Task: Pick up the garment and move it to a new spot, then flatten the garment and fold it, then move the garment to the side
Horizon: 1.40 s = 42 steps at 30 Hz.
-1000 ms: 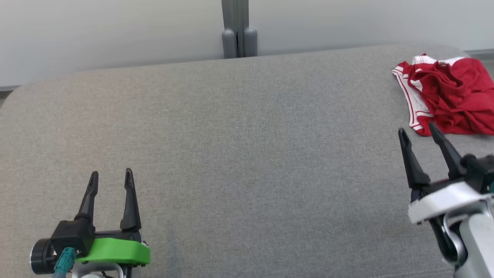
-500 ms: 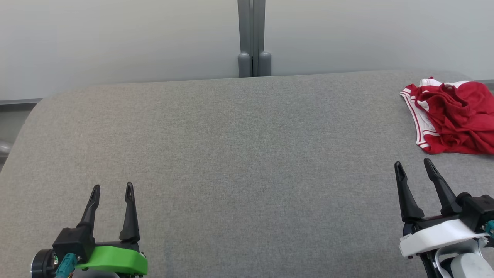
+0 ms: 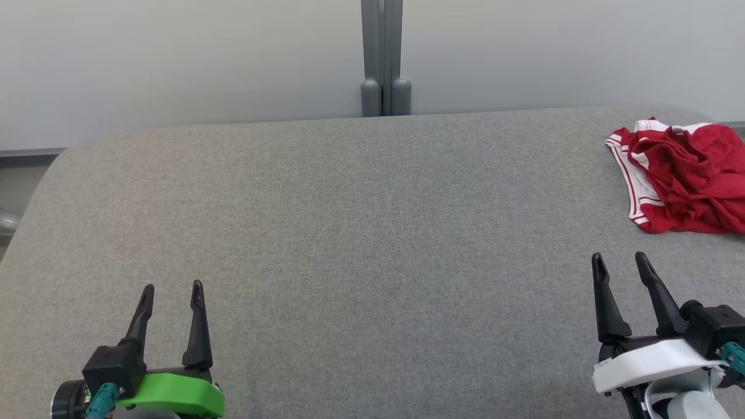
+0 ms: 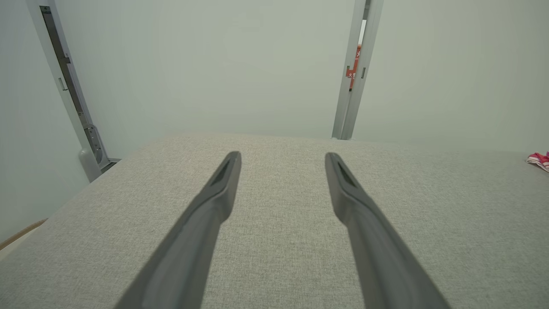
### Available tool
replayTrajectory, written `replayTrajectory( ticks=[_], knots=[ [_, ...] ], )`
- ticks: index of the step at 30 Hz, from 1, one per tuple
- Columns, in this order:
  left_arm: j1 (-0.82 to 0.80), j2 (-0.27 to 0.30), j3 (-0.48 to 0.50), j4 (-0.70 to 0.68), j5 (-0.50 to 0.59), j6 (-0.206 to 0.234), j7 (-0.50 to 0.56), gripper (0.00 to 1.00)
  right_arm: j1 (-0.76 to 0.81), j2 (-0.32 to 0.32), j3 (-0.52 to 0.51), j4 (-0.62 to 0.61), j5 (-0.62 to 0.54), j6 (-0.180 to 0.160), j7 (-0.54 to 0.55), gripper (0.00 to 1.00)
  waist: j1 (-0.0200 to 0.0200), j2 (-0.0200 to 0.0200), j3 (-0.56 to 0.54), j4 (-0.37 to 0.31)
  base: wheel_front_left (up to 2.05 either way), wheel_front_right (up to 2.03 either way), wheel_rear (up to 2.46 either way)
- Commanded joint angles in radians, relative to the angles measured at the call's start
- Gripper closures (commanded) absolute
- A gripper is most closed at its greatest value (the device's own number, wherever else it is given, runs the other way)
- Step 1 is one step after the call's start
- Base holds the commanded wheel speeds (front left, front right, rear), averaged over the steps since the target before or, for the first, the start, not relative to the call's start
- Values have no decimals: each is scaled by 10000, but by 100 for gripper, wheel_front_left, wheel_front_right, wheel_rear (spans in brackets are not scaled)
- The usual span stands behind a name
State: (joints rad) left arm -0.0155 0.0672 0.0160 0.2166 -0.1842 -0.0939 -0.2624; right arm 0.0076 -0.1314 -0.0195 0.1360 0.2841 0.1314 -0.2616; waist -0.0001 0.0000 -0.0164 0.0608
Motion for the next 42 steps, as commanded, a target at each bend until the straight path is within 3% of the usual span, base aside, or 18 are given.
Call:
replayTrajectory(
  ticks=[1, 17, 18, 22, 42],
  knots=[
    [-80, -22, 51, 21, -35, -44, -24, 0, 64, 20, -2, 44, -77, -19, -39, 0, 1, 0, -3, -18, 0, 0, 0],
    [-261, -70, 151, 140, -55, -89, -24, 0, -131, -44, 92, 242, -30, -19, -40, 0, 1, 0, 32, -42, 0, 0, 0],
    [-116, -88, 129, 169, -68, -74, 8, 100, -43, -3, 80, 245, 5, 2, 3, 100, 1, 0, 32, -44, 0, 0, 0],
    [66, -176, 143, 540, -165, -75, 112, 100, 127, 109, 99, 566, 120, 2, 52, 100, 1, 0, 34, -48, 0, 0, 0],
    [-214, -170, 362, 455, -3759, -153, 1041, 100, -229, 285, -178, 683, 3465, -1, 999, 100, 1, 0, 60, -136, 0, 0, 0]
  ],
)
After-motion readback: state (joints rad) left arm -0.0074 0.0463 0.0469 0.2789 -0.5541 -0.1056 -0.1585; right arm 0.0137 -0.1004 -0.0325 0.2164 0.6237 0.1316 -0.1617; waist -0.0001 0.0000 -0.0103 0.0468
